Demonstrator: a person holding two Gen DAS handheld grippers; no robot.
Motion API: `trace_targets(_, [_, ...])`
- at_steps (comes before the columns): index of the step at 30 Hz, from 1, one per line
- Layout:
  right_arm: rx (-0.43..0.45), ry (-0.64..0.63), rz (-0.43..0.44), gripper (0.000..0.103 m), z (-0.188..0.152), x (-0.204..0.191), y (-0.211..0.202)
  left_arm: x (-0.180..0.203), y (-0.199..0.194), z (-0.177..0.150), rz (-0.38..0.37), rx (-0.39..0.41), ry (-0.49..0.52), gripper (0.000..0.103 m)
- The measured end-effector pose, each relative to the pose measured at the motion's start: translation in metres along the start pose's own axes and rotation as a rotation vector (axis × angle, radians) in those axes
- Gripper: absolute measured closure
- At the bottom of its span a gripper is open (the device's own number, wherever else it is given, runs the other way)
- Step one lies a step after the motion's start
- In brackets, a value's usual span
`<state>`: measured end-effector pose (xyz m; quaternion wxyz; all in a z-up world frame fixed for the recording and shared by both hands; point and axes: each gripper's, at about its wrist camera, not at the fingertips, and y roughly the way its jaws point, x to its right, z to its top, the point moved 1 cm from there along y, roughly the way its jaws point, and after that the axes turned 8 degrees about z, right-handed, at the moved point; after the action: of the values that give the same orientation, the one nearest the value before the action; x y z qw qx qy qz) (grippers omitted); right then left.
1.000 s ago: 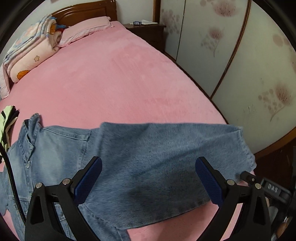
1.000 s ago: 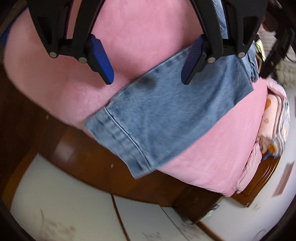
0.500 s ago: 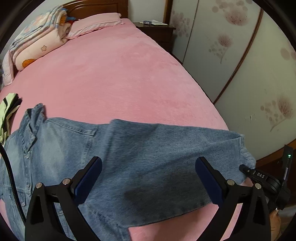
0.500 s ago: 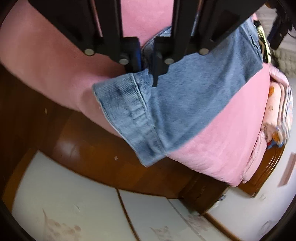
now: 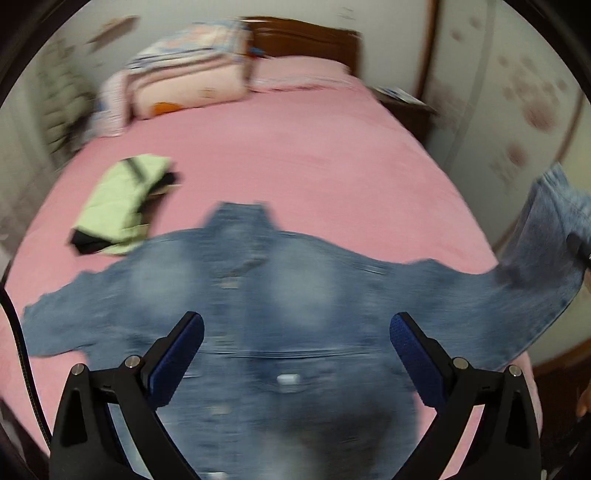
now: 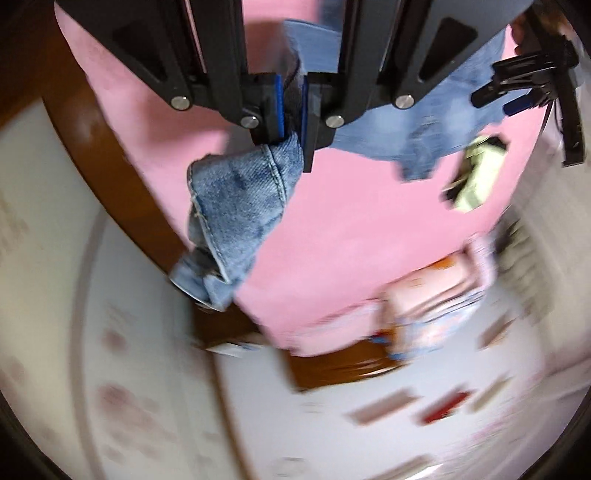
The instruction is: Fold large clothes
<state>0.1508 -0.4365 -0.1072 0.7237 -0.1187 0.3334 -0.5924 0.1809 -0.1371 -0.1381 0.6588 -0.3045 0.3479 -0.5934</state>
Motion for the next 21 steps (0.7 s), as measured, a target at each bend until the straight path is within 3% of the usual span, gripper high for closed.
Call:
trace_targets(4, [-0.023, -0.172, 0.128, 0.097, -0.001, -0.12, 0.042, -0.1, 0.001, -0.003, 0.063, 0.022, -0.096, 0.003])
trace_targets(8, [-0.104, -0.278, 0.235, 0.09, -0.04, -0.23, 0.105, -0.181, 0.026, -0.011, 0.098, 0.007, -0.152, 0.003])
trace_targets(11, [-0.216, -0.33, 0.213, 0.061, -0.085, -0.281, 0.164, -0.226, 0.062, -0.024, 0.082, -0.035, -0.163, 0.003])
trace_targets(15, [-0.361, -0.319, 0.131, 0.059, -0.149, -0.309, 0.216, -0.256, 0.12, -0.043, -0.026, -0.159, -0.143, 0.003])
trace_targets(18, [-0.415, -0.245, 0.103, 0.059, -0.176, -0.304, 0.223, -0.257, 0.154, -0.053, -0.137, -0.222, -0.091, 0.003])
trace_targets(21, [-0.438, -0.188, 0.056, 0.059, -0.192, -0.296, 0.219, -0.253, 0.181, -0.061, -0.261, -0.29, -0.069, 0.009])
